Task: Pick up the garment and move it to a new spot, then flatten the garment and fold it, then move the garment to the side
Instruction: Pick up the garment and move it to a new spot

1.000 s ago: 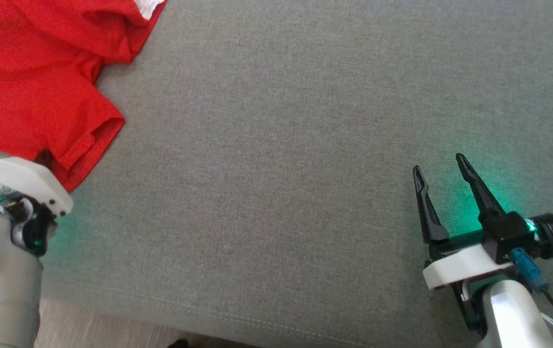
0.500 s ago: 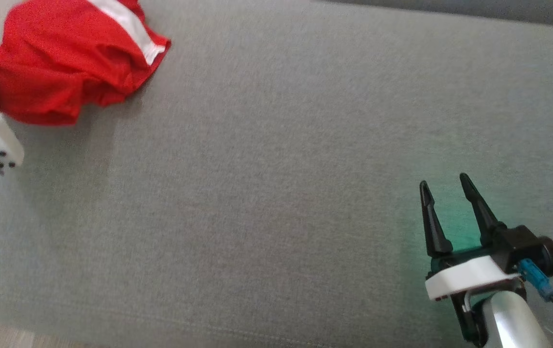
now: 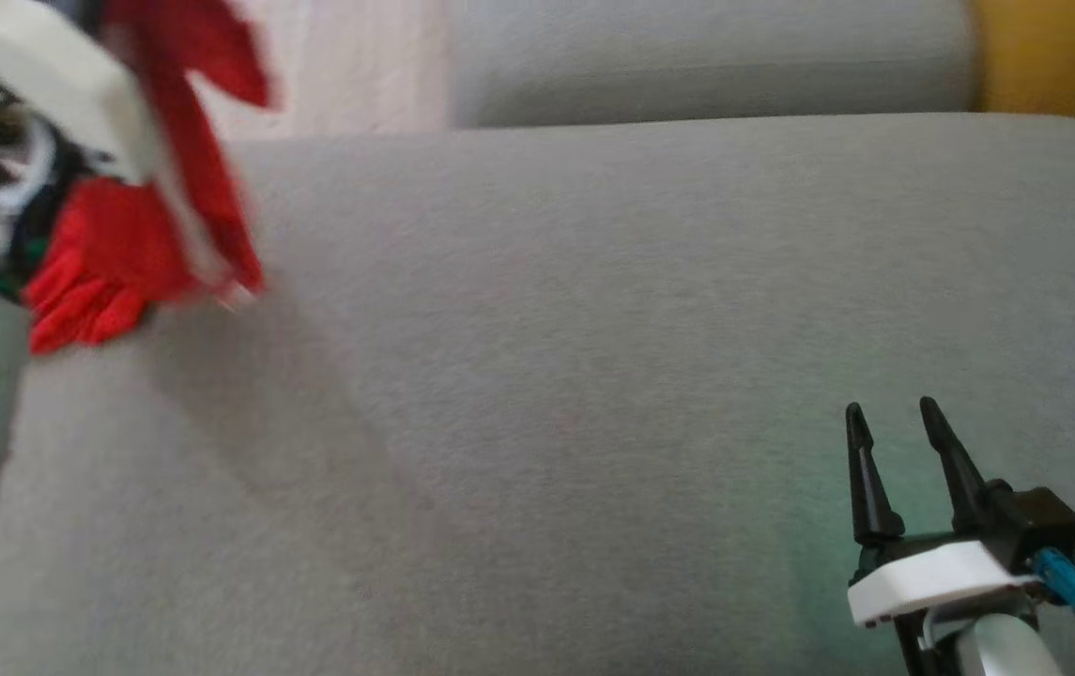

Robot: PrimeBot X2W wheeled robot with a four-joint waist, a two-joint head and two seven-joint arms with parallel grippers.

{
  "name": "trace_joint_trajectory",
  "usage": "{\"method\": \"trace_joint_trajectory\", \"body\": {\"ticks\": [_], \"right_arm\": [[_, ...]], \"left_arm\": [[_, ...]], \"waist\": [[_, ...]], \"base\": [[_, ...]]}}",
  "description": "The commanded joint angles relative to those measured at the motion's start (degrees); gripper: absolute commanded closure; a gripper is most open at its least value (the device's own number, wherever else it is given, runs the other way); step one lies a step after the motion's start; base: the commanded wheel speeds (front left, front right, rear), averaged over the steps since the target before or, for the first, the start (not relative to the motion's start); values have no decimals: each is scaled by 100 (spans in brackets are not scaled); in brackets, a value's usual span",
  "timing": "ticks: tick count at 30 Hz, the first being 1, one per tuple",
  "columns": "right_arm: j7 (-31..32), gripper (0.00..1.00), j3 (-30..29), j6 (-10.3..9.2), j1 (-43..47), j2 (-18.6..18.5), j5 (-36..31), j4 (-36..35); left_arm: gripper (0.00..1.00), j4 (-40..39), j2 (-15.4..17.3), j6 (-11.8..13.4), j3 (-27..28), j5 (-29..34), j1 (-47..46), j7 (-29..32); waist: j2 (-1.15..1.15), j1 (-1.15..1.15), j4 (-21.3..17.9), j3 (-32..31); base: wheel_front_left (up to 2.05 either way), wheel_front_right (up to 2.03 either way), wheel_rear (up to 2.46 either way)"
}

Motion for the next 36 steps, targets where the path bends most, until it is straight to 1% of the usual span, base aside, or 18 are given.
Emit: {"method": "trace_joint_trajectory", "body": {"ticks": [1,4,7,10,13,15,16,18,19,20,21,22,23,24,25,30,36], "right_arm": [[-75,0,97,22,-87,-33,34,-224],[-75,0,121,22,-109,-33,43,-265],[-76,0,219,22,-205,-33,68,-315],[-76,0,377,22,-358,-33,111,-359],[-76,0,551,22,-558,-33,181,-383],[-76,0,683,22,-704,-33,252,-403],[-76,0,683,22,-704,-33,252,-403],[-76,0,792,22,-836,-33,327,-428],[-76,0,835,22,-892,-33,358,-439],[-76,0,859,22,-936,-33,382,-454],[-76,0,873,22,-969,-33,399,-465],[-76,0,876,22,-991,-33,414,-468],[-76,0,873,22,-1005,-33,424,-466],[-76,0,862,22,-1011,-33,429,-464],[-76,0,847,22,-1009,-33,431,-459],[-76,0,687,22,-930,-33,381,-416],[-76,0,547,22,-814,-33,223,-362]], "left_arm": [[100,-325,144,12,73,-93,-373,128],[100,-587,-47,11,-170,-258,-338,356],[100,-624,-359,37,-388,-340,-202,376],[100,-477,-768,130,-585,-382,-9,190],[100,-84,-1189,246,-701,-400,158,-207],[87,282,-1383,298,-761,-362,235,-503],[87,282,-1383,298,-761,-362,235,-503],[84,673,-1526,350,-758,-352,272,-785],[84,866,-1560,380,-750,-324,265,-925],[77,1059,-1575,409,-749,-272,242,-1070],[73,1252,-1585,437,-745,-227,213,-1203],[75,1444,-1600,449,-747,-200,187,-1307],[69,1623,-1617,454,-741,-188,157,-1407],[45,1784,-1630,471,-727,-168,125,-1536],[0,1929,-1635,492,-718,-135,90,-1677],[0,2434,-1738,488,-718,-67,5,-2332],[0,2645,-1883,386,-785,-87,172,-2977]], "waist": [[0,1,-365,-149],[0,1,-615,-13],[0,1,-856,219],[0,1,-1122,537],[0,1,-1385,893],[0,1,-1560,1114],[0,1,-1560,1114],[0,1,-1723,1325],[0,1,-1792,1424],[0,1,-1843,1508],[0,1,-1883,1581],[0,1,-1908,1638],[0,1,-1921,1680],[0,1,-1923,1704],[0,1,-1917,1716],[0,1,-1702,1599],[0,1,-1253,1190]], "base": [[0,0,0],[0,0,0],[0,0,0],[0,0,0],[0,0,0],[0,0,0],[0,0,0],[0,0,0],[0,0,0],[0,0,0],[0,0,0],[0,0,0],[0,0,0],[0,0,0],[0,0,0],[0,0,0],[0,0,0]]}}
